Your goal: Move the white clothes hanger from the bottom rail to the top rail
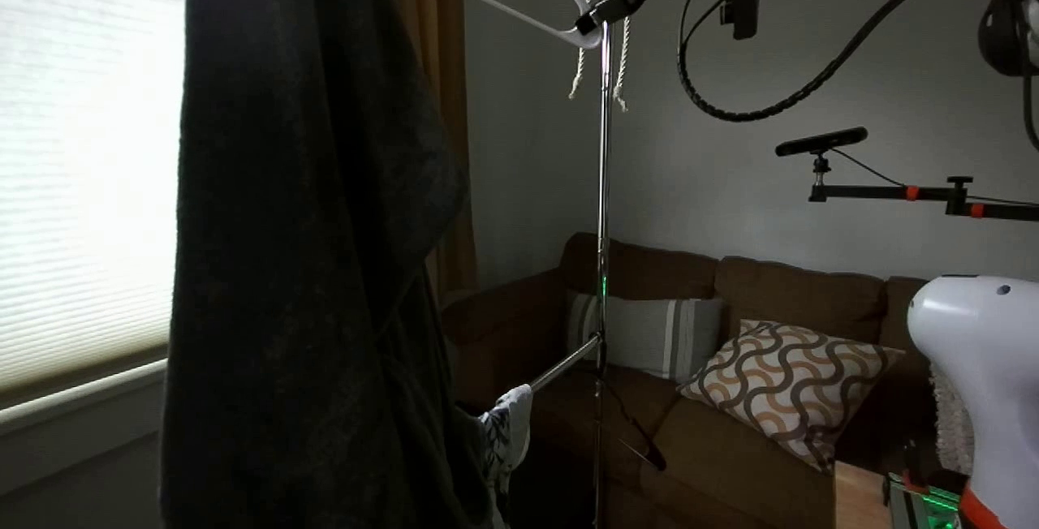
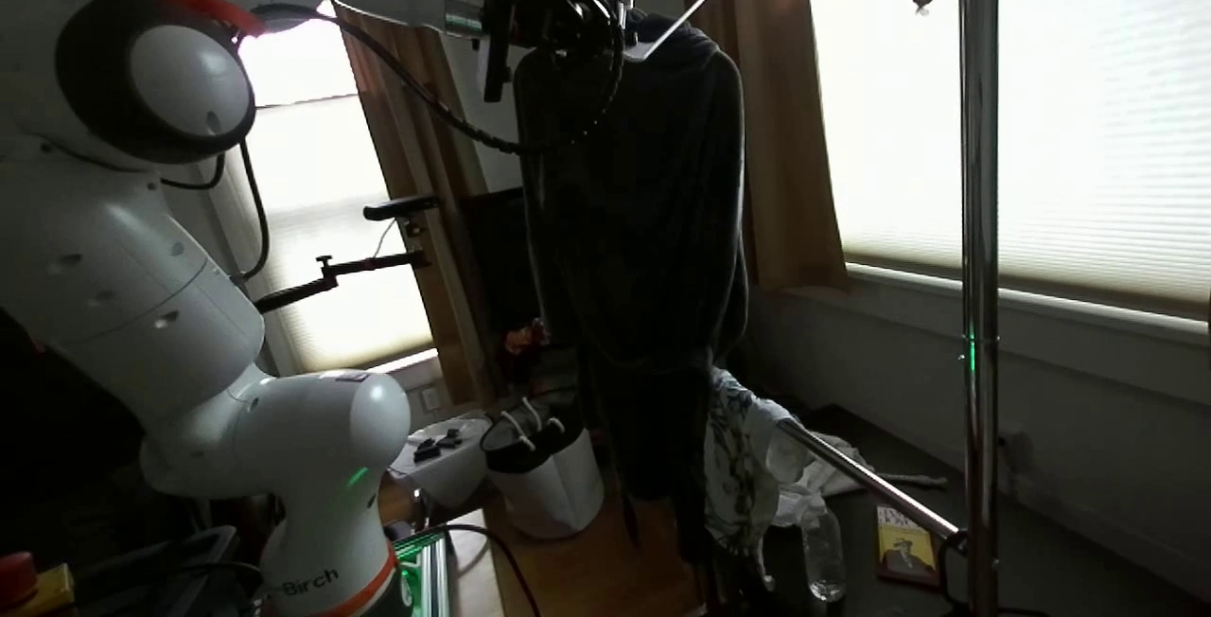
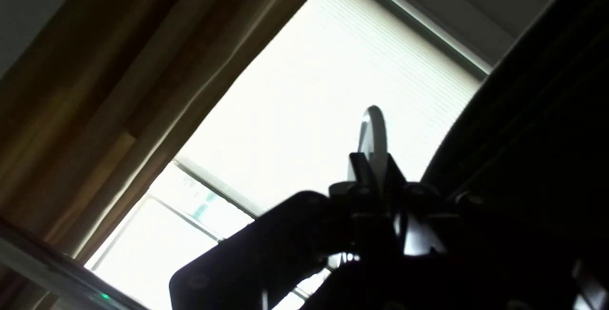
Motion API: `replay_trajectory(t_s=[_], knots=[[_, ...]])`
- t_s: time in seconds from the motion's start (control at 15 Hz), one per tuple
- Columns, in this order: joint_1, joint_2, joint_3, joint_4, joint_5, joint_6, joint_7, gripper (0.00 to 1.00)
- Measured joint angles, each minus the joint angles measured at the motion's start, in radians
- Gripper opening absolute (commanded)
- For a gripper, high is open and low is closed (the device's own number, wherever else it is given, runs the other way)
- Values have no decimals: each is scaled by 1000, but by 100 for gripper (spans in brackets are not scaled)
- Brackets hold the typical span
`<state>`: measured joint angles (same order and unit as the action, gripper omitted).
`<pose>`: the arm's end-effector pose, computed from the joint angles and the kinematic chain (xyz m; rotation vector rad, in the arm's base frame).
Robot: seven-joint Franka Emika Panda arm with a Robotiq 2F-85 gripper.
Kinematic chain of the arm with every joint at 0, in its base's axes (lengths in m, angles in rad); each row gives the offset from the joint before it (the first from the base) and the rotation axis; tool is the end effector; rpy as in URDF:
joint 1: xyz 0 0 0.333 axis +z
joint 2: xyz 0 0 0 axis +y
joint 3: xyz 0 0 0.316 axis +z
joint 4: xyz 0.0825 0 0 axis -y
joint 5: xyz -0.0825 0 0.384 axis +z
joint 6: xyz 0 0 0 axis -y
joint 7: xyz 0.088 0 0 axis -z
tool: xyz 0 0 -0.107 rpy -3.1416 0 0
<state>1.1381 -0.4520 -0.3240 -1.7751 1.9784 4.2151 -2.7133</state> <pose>0.3263 0.0913 0.7414 2.1881 0.6131 1.4760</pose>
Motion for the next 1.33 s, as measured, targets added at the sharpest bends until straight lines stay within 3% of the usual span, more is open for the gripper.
replay_trajectory(t_s=[0.27,0.6,0.67,1.0,1.33], knots=[[254,-57,-169,31,-15,0,0,2],[423,-146,-298,73,-10,0,0,2],[436,-153,-319,72,3,0,0,7],[437,-140,-357,43,15,-2,4,2],[322,-77,-316,79,127,-57,2,2]])
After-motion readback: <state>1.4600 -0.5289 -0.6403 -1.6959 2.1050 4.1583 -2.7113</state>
